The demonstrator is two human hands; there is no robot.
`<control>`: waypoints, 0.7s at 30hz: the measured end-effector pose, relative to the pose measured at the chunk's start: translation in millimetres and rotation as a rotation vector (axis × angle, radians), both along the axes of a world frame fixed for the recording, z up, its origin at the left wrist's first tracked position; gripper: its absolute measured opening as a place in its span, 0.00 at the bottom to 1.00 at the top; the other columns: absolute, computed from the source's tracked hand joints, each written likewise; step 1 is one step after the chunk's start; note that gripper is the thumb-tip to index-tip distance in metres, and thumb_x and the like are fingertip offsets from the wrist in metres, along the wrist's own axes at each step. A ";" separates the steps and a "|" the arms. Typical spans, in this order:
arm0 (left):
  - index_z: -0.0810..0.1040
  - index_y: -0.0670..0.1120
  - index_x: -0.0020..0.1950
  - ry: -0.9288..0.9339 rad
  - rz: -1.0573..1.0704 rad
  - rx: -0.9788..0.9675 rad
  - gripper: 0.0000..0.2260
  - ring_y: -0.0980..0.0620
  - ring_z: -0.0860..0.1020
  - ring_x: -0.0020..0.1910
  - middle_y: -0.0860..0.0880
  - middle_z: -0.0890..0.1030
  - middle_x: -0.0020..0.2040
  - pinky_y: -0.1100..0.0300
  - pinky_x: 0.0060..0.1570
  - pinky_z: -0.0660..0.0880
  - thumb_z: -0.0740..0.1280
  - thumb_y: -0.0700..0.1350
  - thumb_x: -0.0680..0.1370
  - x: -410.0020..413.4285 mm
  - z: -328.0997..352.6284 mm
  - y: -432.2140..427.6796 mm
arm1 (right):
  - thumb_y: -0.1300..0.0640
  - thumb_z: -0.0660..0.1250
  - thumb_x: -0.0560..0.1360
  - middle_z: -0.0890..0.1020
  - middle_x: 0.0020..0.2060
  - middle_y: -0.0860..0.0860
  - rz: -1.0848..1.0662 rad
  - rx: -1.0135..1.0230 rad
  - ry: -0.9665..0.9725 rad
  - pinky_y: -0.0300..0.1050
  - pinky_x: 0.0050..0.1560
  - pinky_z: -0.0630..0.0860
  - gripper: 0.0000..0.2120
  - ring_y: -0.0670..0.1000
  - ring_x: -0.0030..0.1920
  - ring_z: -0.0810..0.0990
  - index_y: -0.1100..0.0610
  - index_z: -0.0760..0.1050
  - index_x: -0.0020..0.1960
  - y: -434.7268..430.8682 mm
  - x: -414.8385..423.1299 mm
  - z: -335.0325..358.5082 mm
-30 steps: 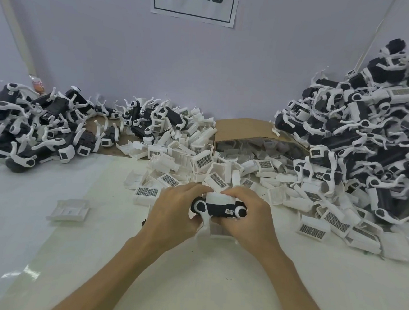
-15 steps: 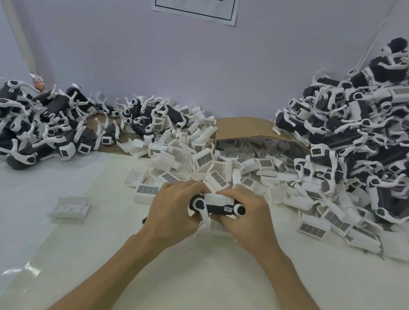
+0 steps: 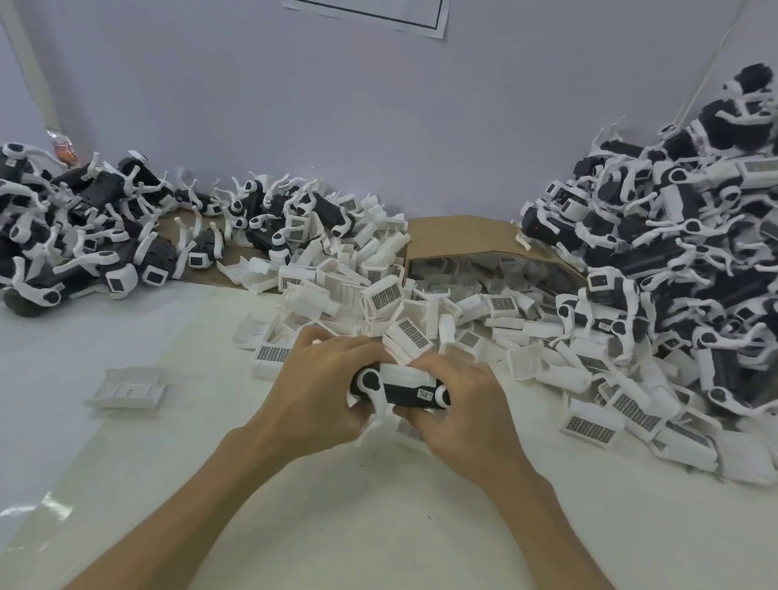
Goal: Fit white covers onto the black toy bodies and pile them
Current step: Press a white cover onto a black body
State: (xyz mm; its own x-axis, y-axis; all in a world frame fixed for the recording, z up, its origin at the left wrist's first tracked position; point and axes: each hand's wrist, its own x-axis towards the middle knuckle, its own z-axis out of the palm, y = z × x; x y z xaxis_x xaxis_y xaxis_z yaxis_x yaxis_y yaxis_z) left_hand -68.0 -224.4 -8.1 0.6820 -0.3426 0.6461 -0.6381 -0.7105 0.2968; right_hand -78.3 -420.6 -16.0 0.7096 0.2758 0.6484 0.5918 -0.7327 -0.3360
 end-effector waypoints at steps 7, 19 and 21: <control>0.85 0.48 0.56 -0.128 -0.013 -0.018 0.28 0.46 0.81 0.48 0.52 0.85 0.52 0.51 0.48 0.73 0.76 0.31 0.58 -4.9 -1.2 -9.1 | 0.43 0.64 0.76 0.82 0.52 0.45 0.205 0.518 0.432 0.43 0.57 0.76 0.16 0.48 0.57 0.80 0.49 0.80 0.57 -7.2 -2.3 7.7; 0.85 0.52 0.58 -0.373 0.138 -0.092 0.30 0.43 0.79 0.57 0.48 0.82 0.61 0.43 0.54 0.72 0.70 0.30 0.60 -2.5 -7.4 -5.7 | 0.51 0.65 0.75 0.75 0.44 0.57 0.355 0.785 0.723 0.58 0.50 0.69 0.15 0.58 0.47 0.74 0.61 0.82 0.52 -11.7 -0.8 17.7; 0.81 0.55 0.61 -0.405 0.148 -0.081 0.33 0.44 0.76 0.59 0.47 0.82 0.62 0.42 0.54 0.72 0.72 0.30 0.60 -2.8 -8.0 -4.8 | 0.52 0.66 0.78 0.77 0.41 0.53 0.353 0.757 0.746 0.55 0.49 0.71 0.13 0.55 0.45 0.75 0.61 0.82 0.50 -12.6 -1.5 18.7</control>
